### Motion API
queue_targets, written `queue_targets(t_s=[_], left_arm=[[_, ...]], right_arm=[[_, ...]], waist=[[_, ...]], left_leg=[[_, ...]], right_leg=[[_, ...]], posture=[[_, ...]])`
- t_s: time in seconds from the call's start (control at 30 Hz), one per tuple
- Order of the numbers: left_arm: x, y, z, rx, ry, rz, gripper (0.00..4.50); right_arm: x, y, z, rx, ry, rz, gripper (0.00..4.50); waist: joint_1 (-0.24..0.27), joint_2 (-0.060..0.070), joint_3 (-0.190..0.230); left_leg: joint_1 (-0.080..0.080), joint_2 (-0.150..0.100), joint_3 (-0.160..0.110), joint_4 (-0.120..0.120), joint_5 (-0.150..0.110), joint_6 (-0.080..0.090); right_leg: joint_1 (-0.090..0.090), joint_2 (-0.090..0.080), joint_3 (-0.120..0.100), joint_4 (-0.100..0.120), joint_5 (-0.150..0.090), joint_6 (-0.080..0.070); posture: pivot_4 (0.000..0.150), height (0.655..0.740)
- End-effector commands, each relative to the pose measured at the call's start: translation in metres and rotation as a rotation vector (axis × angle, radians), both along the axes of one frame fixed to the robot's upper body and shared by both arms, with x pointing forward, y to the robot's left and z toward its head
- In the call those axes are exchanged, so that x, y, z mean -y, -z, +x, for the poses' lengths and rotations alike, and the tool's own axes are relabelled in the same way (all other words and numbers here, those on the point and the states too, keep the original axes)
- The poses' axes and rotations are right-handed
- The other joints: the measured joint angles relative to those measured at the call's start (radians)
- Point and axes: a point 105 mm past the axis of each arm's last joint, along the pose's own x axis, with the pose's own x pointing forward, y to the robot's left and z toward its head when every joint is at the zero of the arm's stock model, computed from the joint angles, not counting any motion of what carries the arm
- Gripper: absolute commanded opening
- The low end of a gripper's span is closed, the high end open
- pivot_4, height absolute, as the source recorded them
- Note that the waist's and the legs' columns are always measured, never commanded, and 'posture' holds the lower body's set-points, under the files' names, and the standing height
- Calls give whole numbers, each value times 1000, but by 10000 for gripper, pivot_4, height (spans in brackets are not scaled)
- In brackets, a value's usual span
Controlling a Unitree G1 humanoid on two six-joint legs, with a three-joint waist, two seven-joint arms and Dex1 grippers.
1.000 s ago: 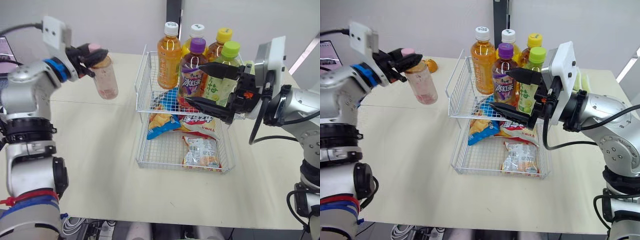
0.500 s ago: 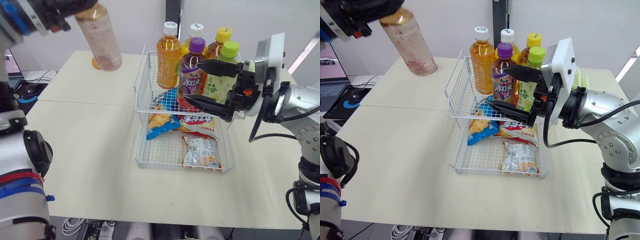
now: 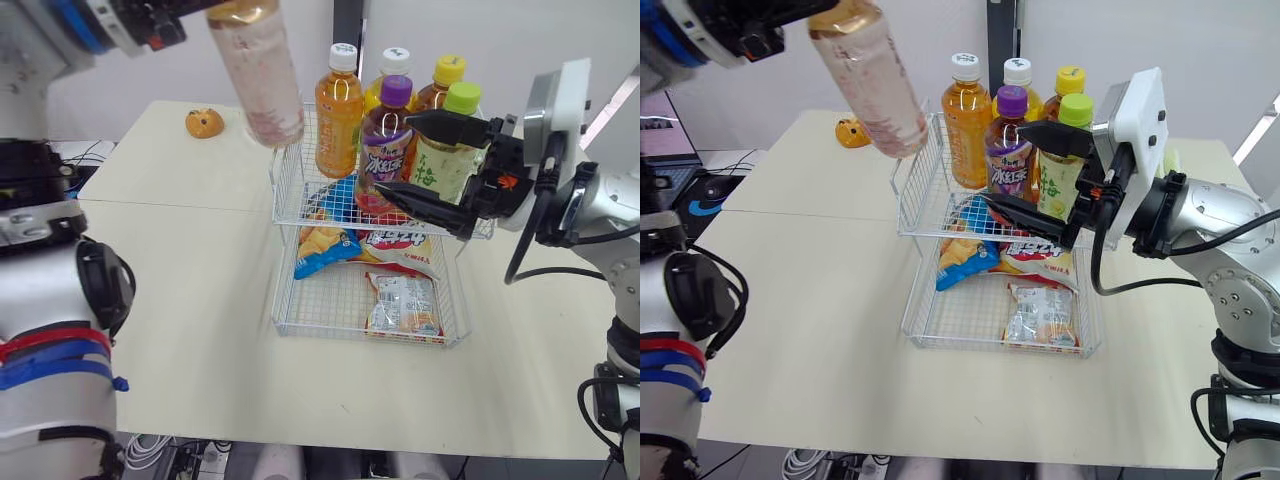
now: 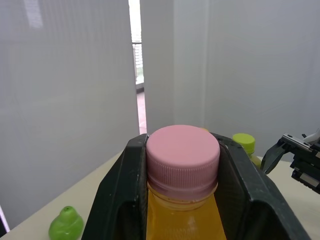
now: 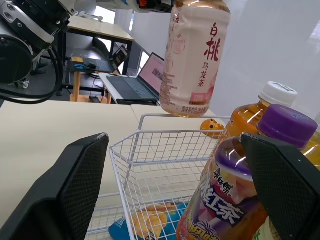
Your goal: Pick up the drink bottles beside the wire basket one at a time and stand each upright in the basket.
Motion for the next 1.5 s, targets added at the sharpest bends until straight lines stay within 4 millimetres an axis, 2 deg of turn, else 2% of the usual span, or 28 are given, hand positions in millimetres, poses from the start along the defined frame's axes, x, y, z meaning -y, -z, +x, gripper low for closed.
queue_targets(t_s=[0.03, 0.1, 0.23, 0.43, 0.57, 0.8, 1.1, 1.27, 1.4, 1.43, 1.5], left_arm=[[12, -26, -21, 115, 75, -8, 13622], [22, -19, -19, 97, 114, -5, 13622], [38, 8, -11, 74, 143, 64, 13622], [37, 18, 0, 63, 118, 84, 13622], [40, 34, 7, 54, 112, 101, 13622], [43, 42, 15, 44, 102, 90, 13622], [45, 65, 24, 42, 77, 142, 13622], [45, 69, 26, 34, 77, 153, 29944], [43, 64, 24, 44, 80, 138, 42323], [43, 62, 22, 47, 85, 130, 44845], [42, 56, 18, 58, 95, 117, 44845]], right_arm=[[4, -11, -8, 60, 28, 12, 45000], [5, -10, -9, 62, 38, 14, 45000], [6, -10, -11, 63, 57, 13, 45000], [9, -9, -13, 58, 79, 8, 45000], [9, -10, -14, 57, 86, 9, 45000], [10, -10, -14, 52, 87, 5, 45000], [10, -11, -15, 52, 88, 4, 45000], [11, -10, -14, 47, 90, 3, 45000], [11, -10, -14, 46, 85, 1, 45000], [11, -10, -14, 45, 84, 1, 45000], [10, -10, -13, 43, 80, 0, 45000]], waist=[[0, 0, 0], [-2, 0, 0], [-2, 0, 0], [-2, 1, 0], [-1, 1, 0], [0, 1, 0], [0, 1, 0], [0, 1, 0], [0, 1, 0], [0, 1, 0], [0, 1, 0]], left_leg=[[0, 0, 0, 0, 0, 0], [0, 0, 0, 0, 0, 0], [1, 0, 1, 0, 0, 0], [1, 1, 2, 0, 0, 0], [1, 0, 2, 0, 0, 0], [1, 0, 2, 0, 0, 0], [1, 1, 2, 0, 0, 0], [1, 0, 2, 0, 0, 0], [1, 0, 2, 0, 0, 0], [1, 0, 2, 0, 0, 0], [1, 0, 2, 0, 0, 0]], right_leg=[[0, 0, 0, 0, 0, 0], [0, 0, 0, 0, 0, 0], [0, 0, 1, 1, 0, 0], [-1, 0, 2, 1, 0, 0], [0, 0, 2, 0, 0, 0], [0, 0, 2, 0, 0, 0], [0, 0, 2, 1, 0, 0], [0, 0, 2, 1, 0, 0], [0, 0, 2, 1, 0, 0], [0, 0, 2, 1, 0, 0], [0, 0, 2, 1, 0, 0]], posture=[[1500, 7400], [1500, 7400], [1500, 7400], [1500, 7400], [1500, 7400], [1500, 7400], [1500, 7400], [1500, 7400], [1500, 7400], [1500, 7400], [1500, 7400]])
